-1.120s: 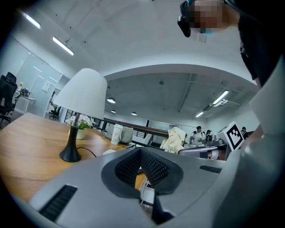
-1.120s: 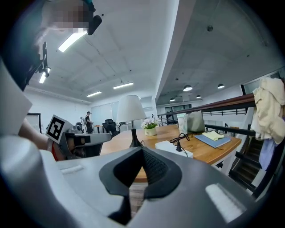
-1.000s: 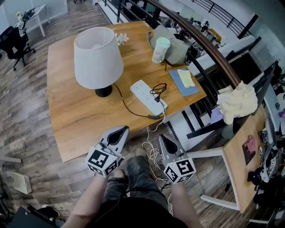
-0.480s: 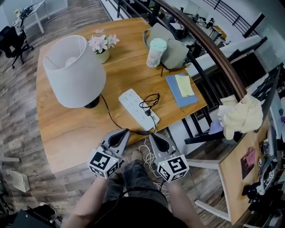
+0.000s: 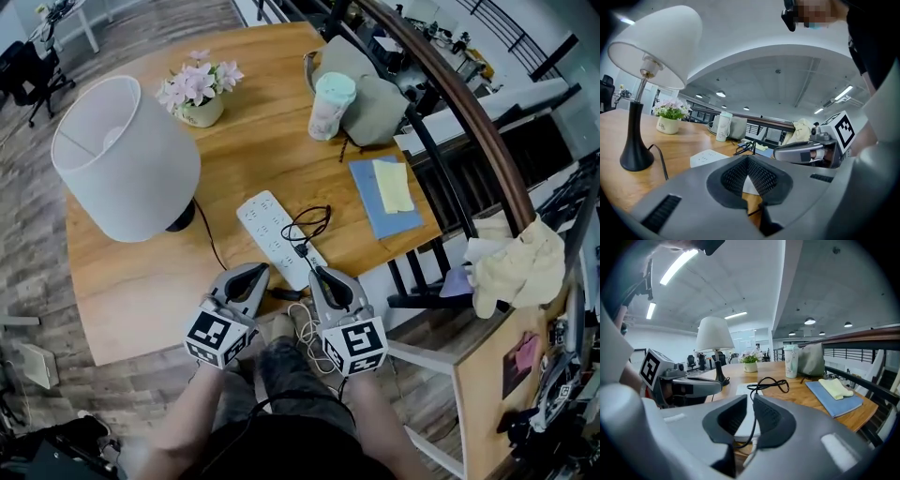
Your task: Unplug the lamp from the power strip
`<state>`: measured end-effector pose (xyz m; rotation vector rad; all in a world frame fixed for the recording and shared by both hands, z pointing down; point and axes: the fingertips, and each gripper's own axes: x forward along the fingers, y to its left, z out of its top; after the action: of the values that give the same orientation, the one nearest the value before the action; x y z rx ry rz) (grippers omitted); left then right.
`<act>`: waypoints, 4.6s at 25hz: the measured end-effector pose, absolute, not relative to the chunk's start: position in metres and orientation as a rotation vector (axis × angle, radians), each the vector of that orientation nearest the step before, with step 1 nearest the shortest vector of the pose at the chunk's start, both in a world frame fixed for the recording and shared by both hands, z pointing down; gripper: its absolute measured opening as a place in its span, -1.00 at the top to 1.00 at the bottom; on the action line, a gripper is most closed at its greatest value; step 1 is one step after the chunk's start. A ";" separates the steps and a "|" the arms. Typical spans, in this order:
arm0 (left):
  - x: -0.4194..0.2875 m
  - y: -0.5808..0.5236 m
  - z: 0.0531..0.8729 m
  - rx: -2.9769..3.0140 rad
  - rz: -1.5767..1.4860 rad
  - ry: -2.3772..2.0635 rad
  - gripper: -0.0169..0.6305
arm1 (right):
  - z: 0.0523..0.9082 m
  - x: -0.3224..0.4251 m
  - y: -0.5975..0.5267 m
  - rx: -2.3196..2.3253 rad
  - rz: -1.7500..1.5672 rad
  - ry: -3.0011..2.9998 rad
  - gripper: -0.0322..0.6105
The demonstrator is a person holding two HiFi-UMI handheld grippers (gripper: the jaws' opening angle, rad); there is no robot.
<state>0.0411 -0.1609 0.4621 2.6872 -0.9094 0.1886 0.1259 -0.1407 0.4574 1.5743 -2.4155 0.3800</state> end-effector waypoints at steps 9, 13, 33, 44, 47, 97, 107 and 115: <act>0.047 -0.185 0.480 2.666 0.308 -1.012 0.96 | 0.479 0.123 -0.173 1.378 0.405 -2.424 0.58; 0.051 -0.186 0.482 2.689 0.401 -1.039 0.96 | 0.487 0.118 -0.180 1.304 0.400 -2.413 0.58; 0.062 -0.208 0.511 2.786 0.930 -1.036 0.95 | 0.496 0.106 -0.194 1.228 0.387 -2.334 0.63; 0.077 -0.210 0.516 2.814 0.982 -0.968 0.96 | 0.495 0.104 -0.191 1.211 0.264 -2.247 0.65; 0.079 -0.211 0.515 2.812 0.979 -0.962 0.96 | 0.497 0.103 -0.189 1.205 0.239 -2.232 0.65; 0.079 -0.206 0.516 2.836 1.072 -1.023 0.96 | 0.491 0.102 -0.187 1.231 0.231 -2.188 0.67; 0.079 -0.206 0.515 2.833 1.058 -1.036 0.96 | 0.491 0.116 -0.186 1.329 0.383 -2.235 0.68; 0.078 -0.207 0.515 2.829 1.056 -1.049 0.96 | 0.460 0.098 -0.189 1.270 0.257 -2.346 0.68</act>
<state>0.0781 -0.2066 0.5147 2.8290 -1.0494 1.0561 0.0977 -0.1886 0.4597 1.2700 -2.3462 0.2567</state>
